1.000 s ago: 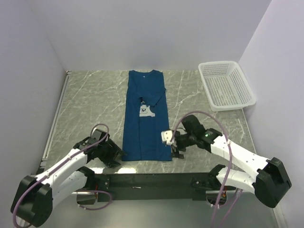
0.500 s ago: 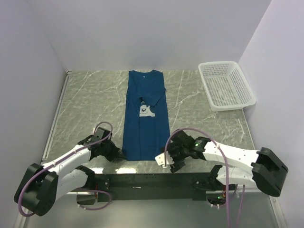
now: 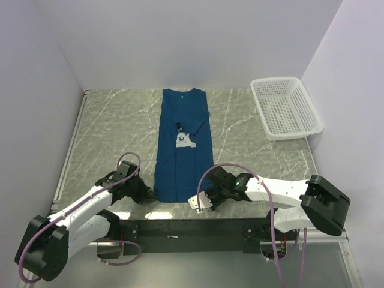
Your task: Fold and stack the t-shirts
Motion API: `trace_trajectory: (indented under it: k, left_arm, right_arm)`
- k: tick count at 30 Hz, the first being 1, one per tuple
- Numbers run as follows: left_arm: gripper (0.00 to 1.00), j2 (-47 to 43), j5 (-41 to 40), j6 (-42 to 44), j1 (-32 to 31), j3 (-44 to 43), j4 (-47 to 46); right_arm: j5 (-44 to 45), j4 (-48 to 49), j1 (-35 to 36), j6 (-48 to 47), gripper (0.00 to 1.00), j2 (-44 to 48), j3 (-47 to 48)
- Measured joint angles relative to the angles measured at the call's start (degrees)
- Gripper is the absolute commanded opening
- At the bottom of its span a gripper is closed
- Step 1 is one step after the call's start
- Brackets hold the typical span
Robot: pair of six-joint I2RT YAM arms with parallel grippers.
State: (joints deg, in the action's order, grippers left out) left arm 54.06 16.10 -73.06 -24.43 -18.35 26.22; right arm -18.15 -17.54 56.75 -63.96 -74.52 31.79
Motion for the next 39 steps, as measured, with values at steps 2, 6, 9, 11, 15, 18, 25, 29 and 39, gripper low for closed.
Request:
trace_trajectory:
  k: [2,6,9,11,15,18,25,29,39]
  left_arm:
    - [0.01,0.02,0.74,0.02,0.0,-0.11,-0.11]
    - [0.0,2.54,1.92,0.92,0.02,-3.5,0.0]
    - [0.0,6.6,2.6,2.05,0.68,-8.5,-0.96]
    - [0.0,10.8,3.67,3.17,2.43,-12.68,-2.14]
    - [0.0,20.61,5.33,5.29,6.71,-21.03,-4.55]
    - [0.0,30.4,7.06,7.43,9.97,-29.11,-6.08]
    - [0.0,48.52,9.68,11.52,14.16,-48.26,-5.95]
    - [0.01,53.99,9.86,12.92,15.3,-56.7,-4.98]
    - [0.01,63.69,11.1,13.97,17.4,-65.2,-2.47]
  right_arm:
    - [-0.02,-0.39,-0.02,0.28,0.0,0.55,0.0]
    - [-4.17,-5.29,-2.75,1.81,0.0,2.67,1.97]
    - [-8.92,-8.5,-8.98,3.74,0.0,3.39,7.52]
    - [-11.26,-8.52,-13.81,5.51,0.0,3.34,11.96]
    - [-12.98,-7.23,-21.03,9.25,0.0,-0.37,20.06]
    - [-12.76,-5.64,-24.44,12.35,0.0,-8.85,27.43]
    - [-9.29,-4.52,-28.98,18.67,0.0,-26.64,41.4]
    - [-6.93,-4.17,-29.94,21.59,0.0,-31.71,46.29]
    - [-1.01,-3.15,-30.62,27.98,0.0,-39.3,54.53]
